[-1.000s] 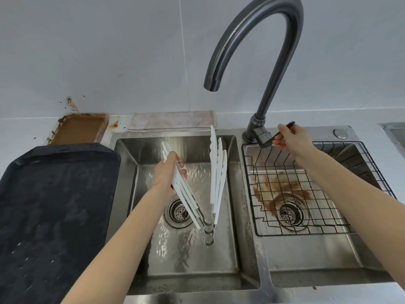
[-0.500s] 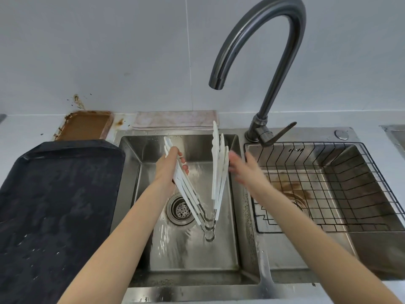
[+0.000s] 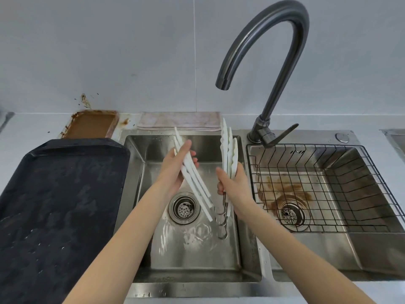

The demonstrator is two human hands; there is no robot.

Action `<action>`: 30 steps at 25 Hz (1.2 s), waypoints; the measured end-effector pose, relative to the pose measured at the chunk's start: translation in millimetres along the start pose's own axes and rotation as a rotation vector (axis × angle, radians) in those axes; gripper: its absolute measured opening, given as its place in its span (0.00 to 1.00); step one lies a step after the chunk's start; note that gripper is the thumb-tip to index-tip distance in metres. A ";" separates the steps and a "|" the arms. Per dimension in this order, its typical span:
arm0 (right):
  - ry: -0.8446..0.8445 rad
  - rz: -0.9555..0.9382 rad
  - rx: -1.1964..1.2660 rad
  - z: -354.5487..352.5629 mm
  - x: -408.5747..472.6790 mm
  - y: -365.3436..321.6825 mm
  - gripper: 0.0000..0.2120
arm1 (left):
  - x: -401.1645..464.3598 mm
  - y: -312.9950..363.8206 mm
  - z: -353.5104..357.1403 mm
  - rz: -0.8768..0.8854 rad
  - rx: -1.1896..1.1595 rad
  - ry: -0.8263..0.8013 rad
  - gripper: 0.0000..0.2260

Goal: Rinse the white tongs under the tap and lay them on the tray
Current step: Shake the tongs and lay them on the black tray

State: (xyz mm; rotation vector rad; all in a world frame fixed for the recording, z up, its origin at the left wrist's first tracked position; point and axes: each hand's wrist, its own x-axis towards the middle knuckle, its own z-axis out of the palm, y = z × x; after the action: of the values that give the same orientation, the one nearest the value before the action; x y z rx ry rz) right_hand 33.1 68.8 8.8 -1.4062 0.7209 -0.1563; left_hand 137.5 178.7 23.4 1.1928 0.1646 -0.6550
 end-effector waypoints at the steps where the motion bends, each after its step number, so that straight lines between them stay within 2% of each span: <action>1: 0.022 -0.003 0.068 0.4 3.0 -3.8 0.07 | -1.2 1.6 1.7 0.039 -0.029 -0.036 0.09; 4: 0.080 -0.001 0.146 3.0 9.9 -6.4 0.05 | -8.0 -3.4 4.4 0.065 0.045 -0.106 0.11; 7: 0.084 0.165 0.081 4.1 8.8 8.5 0.15 | -18.4 -30.1 -1.5 -0.112 0.192 -0.067 0.12; 10: -0.022 0.364 0.067 -0.7 0.5 25.2 0.16 | -27.3 -54.4 -14.4 -0.284 0.184 0.014 0.11; 12: -0.034 0.260 0.023 -1.8 -1.7 31.3 0.14 | -30.1 -60.5 -20.9 -0.263 0.091 0.005 0.13; 15: -0.076 0.073 -0.068 -0.7 0.7 30.8 0.10 | -29.0 -58.3 -23.9 -0.167 0.003 -0.031 0.10; 17: -0.126 0.182 -0.011 0.3 4.4 29.3 0.05 | -27.6 -57.1 -24.9 -0.185 0.030 -0.012 0.09; 19: -0.179 0.337 0.083 -0.3 5.5 29.4 0.05 | -26.7 -58.4 -27.9 -0.228 0.076 0.022 0.08; 20: -0.187 0.356 0.100 -0.9 6.2 31.1 0.06 | -26.4 -58.7 -30.0 -0.237 0.077 0.023 0.08; 24: -0.158 0.252 0.068 -2.2 6.8 36.3 0.03 | -23.3 -57.6 -35.3 -0.224 -0.027 -0.022 0.09; 30: -0.243 0.293 0.106 -3.8 2.7 28.5 0.03 | -27.8 -47.9 -39.9 -0.199 0.068 -0.026 0.08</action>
State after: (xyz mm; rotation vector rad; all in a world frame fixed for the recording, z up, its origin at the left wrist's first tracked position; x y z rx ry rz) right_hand 24.3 69.7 -18.6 -1.1790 0.6962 0.1999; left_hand 97.2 215.2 -17.9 1.2429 0.2431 -0.8556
